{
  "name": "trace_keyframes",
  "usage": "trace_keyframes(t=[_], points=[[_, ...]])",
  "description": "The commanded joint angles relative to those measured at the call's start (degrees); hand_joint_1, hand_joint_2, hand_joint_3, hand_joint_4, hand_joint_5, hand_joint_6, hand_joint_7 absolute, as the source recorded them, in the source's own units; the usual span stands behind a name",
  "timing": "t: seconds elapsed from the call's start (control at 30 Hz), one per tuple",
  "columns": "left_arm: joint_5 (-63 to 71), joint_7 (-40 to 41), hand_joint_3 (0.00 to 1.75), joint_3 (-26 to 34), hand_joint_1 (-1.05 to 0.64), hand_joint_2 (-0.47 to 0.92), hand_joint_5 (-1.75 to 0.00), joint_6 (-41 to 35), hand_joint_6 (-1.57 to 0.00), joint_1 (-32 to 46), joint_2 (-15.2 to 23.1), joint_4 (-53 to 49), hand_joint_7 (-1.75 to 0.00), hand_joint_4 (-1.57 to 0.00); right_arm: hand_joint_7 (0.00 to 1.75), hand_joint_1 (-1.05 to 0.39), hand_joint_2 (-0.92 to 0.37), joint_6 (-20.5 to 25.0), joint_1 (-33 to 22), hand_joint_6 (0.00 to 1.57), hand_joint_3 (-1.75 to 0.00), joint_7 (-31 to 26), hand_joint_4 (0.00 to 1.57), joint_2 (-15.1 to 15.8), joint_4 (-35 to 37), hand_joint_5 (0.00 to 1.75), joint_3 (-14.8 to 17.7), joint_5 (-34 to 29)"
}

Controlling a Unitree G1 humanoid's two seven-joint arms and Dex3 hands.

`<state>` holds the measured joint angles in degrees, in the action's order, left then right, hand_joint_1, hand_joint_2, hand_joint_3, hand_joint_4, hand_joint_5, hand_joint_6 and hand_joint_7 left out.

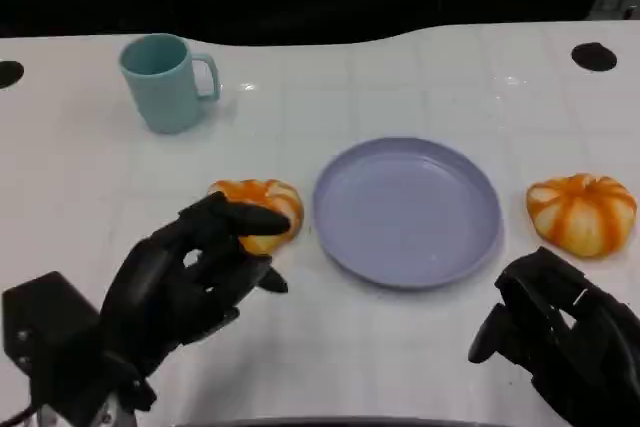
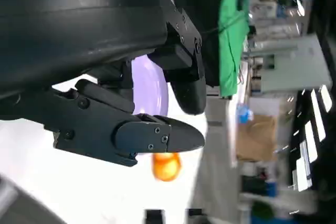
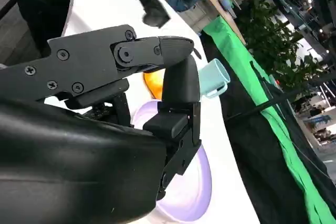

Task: Grasp the bread from the table and place it into the plate.

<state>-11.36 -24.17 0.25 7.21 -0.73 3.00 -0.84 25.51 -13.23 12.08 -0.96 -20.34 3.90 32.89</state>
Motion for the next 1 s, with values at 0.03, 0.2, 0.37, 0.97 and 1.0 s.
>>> trace_keyframes(t=[0.03,0.2,0.37,0.97,1.0], points=[[8.6,2.7,0.14,-1.8,-0.63,0.92,-1.03,1.7,-0.46,-2.1,4.2,0.9,-0.47,-0.30,1.54,-0.52,-0.92,-0.4,0.2,0.55,-0.23,-0.5,0.64,0.2,-0.4,1.75,0.3,-0.1],[22.4,7.2,0.00,-4.6,-0.56,0.87,-0.80,3.6,-0.37,-4.9,9.3,2.7,-0.11,-0.11,1.53,-0.52,-0.92,-0.3,0.3,0.53,-0.22,-0.5,0.64,0.3,-0.2,1.75,0.4,-0.2],[31.0,8.4,0.00,-6.6,-0.47,0.83,-0.69,4.7,-0.33,-7.7,14.2,3.4,-0.06,-0.01,1.53,-0.52,-0.92,-0.4,0.4,0.53,-0.22,-0.6,0.63,0.2,-0.1,1.75,0.3,-0.3],[59.9,8.8,0.00,-18.4,-0.20,0.71,-0.24,-6.6,-0.23,-18.3,19.2,-0.2,-0.01,0.00,1.54,-0.50,-0.92,0.1,0.3,0.51,-0.22,-1.1,0.62,0.1,-0.5,1.75,0.3,0.2],[60.4,8.9,0.00,-19.1,-0.19,0.70,-0.23,-7.2,-0.23,-19.3,18.9,-1.8,-0.01,0.00,1.54,-0.51,-0.92,0.0,0.3,0.50,-0.22,-1.0,0.62,0.1,-0.5,1.75,0.3,0.1]])
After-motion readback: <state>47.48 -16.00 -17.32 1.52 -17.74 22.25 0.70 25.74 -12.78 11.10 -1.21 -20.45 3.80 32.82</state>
